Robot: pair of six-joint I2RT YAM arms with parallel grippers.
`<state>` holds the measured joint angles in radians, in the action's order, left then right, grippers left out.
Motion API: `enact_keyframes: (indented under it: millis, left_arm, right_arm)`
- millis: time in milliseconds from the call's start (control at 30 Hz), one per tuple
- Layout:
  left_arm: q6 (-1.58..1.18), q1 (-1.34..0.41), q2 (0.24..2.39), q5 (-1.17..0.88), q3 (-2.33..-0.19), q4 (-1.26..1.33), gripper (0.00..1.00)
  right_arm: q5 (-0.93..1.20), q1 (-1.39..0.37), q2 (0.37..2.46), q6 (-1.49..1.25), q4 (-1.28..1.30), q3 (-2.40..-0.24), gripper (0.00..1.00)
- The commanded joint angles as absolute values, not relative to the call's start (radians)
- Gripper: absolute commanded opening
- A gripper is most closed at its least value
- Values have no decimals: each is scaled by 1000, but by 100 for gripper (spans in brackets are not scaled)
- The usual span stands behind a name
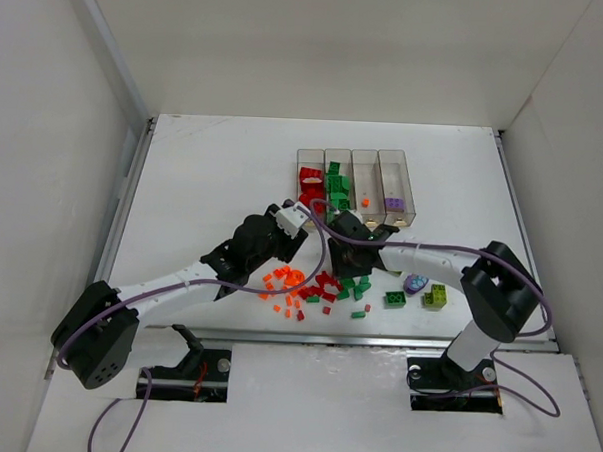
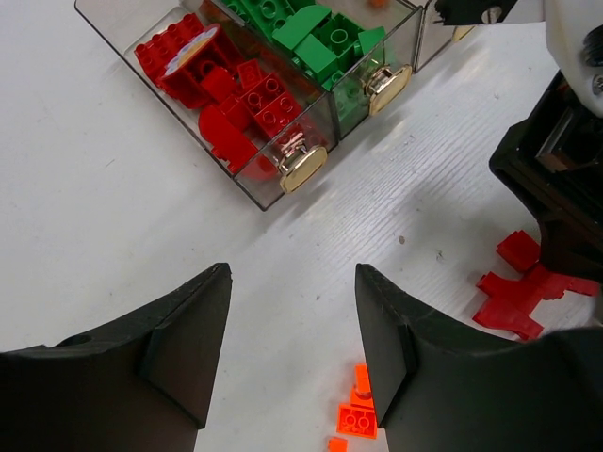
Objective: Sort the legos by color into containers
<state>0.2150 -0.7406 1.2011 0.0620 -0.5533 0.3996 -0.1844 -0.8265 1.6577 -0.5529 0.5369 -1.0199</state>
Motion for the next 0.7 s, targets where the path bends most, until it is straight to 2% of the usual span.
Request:
enact_keyframes:
  millis: [0, 200, 300, 667]
  left_arm:
    - [199, -747, 1170, 75, -551, 436, 51]
    - [199, -747, 1170, 75, -551, 436, 51]
    - [199, -747, 1170, 75, -551, 436, 51]
    - [209, -747, 1161, 75, -551, 426, 51]
  right_arm:
    - [-213, -836, 1641, -571, 558, -969, 51]
    - [-213, -836, 1631, -571, 568, -950, 52]
    - [-204, -836, 1631, -571, 568, -950, 48]
    - [-195, -836, 1556, -571, 587, -940, 50]
